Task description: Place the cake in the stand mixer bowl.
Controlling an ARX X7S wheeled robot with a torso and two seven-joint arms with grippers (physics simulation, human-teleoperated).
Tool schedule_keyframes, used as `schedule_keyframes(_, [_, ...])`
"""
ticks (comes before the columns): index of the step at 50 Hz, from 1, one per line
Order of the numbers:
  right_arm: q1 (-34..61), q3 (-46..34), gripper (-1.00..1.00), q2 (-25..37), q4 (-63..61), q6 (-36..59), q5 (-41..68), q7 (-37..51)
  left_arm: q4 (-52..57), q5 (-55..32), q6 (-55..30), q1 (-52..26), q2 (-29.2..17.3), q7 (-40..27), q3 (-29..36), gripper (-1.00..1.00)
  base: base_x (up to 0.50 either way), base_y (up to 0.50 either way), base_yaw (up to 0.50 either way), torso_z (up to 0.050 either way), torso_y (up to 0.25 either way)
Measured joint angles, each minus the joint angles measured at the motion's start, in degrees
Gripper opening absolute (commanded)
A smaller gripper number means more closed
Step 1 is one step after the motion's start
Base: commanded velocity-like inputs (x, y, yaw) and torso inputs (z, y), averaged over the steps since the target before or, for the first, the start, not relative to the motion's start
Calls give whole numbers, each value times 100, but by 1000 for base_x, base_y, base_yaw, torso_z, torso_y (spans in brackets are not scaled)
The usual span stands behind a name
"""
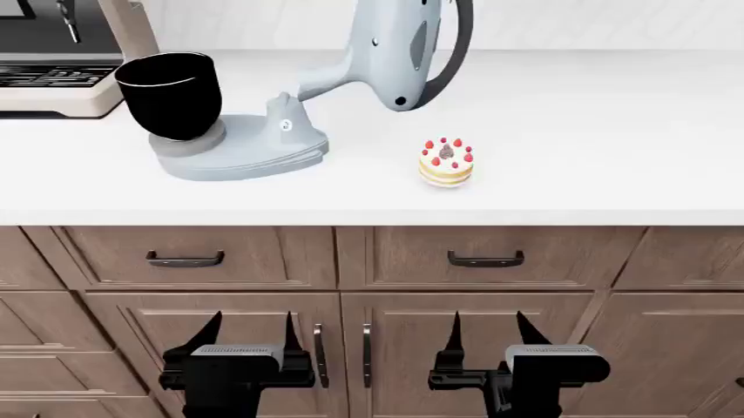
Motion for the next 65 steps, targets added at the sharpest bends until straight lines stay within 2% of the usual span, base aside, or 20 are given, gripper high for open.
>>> schedule_keyframes(11, [24, -97, 100, 119, -35, 170, 161, 197, 70, -176, -22, 38, -129, -85, 145, 100, 0, 0, 0, 31, 0])
schedule_keyframes(29, [48, -327, 100, 311, 42, 253, 287, 552, 187, -400, -48, 93, -339, -295, 357, 100, 26, 493, 0, 50, 0])
schedule_keyframes(33, [56, -383, 100, 359, -107, 441, 295, 607, 368, -457, -224, 104, -412, -318, 397, 100, 0, 0, 0, 50, 0])
schedule_keyframes(38, [110, -365, 100, 532, -946, 1345, 409, 629, 1329, -761, -1361, -18, -614, -351, 389, 100, 0, 0, 0, 50, 0])
schedule_keyframes(41, [224, -360, 100, 691, -1683, 2124, 448, 666, 2169, -1069, -2547, -326, -781, -397, 301, 100, 0, 0, 0, 50, 0])
schedule_keyframes(45, [513, -229, 100, 874, -2734, 3349, 578, 673, 3242, -1630, -4398, -991, -871, -423, -128, 100, 0, 0, 0, 50, 0])
schedule_keyframes(49, [946, 20, 100, 1027, -3762, 4720, 870, 639, 3993, -2636, -5911, -1639, -1033, -862, -671, 100, 0, 0, 0, 50, 0])
schedule_keyframes(53, [1417, 399, 100, 1343, -4501, 5923, 1916, 1083, 4178, -4427, -6823, -2255, -1454, -2247, -1066, 100, 0, 0, 0, 44, 0])
schedule_keyframes(59, [2136, 1137, 100, 1875, -4997, 7286, 4200, 2228, 4154, -7678, -7148, -3067, -2416, -4399, -998, 100, 0, 0, 0, 0, 0])
schedule_keyframes(65, [2867, 1397, 100, 2677, -4700, 8005, 6576, 3400, 3914, -10043, -7285, -3895, -3423, -5626, -623, 100, 0, 0, 0, 0, 0])
